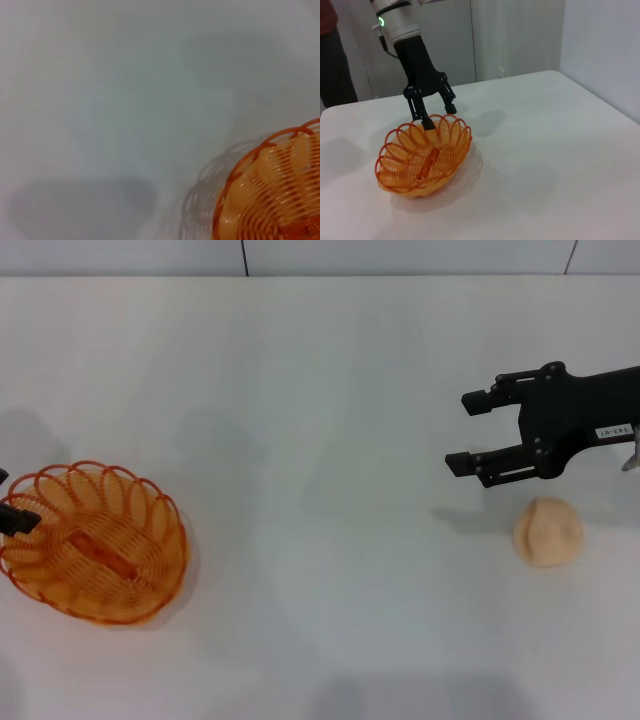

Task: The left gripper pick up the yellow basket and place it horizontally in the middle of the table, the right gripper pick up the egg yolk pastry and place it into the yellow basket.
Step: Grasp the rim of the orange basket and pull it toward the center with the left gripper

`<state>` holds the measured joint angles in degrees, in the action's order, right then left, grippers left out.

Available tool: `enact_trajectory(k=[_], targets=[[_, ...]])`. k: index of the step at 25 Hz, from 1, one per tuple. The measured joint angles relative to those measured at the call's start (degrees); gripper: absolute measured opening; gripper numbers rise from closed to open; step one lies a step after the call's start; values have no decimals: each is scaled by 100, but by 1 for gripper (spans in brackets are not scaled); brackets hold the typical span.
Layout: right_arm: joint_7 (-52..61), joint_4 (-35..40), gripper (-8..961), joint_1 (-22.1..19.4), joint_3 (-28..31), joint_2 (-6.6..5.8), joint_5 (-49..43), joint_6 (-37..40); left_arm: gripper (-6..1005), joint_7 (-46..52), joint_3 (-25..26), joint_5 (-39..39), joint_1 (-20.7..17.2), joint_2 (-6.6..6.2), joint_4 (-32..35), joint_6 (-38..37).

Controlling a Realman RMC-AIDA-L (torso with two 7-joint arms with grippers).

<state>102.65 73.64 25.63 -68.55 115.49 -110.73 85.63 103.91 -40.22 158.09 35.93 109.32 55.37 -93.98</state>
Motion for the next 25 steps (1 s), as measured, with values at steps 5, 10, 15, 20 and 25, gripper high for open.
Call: enact_trajectory(k=[5,10,15,20,25], targets=[[1,-3,766,3,-16,0,0,-4,801,-14,-21,-4,16,49,-87,148],[1,-7,765,5,-30,0,0,0,696,-28,-21,-51,24,84,-121,251],[1,-8,766,7,-36,0,-1,16,554,-23,-19,-62,28,135,-145,357],[1,-1,766,7,-36,0,-1,34,419,-25,-23,-42,24,186,-200,420],[26,31,765,4,-36,-7,-1,47,396,-28,-21,-39,11,195,-209,432]])
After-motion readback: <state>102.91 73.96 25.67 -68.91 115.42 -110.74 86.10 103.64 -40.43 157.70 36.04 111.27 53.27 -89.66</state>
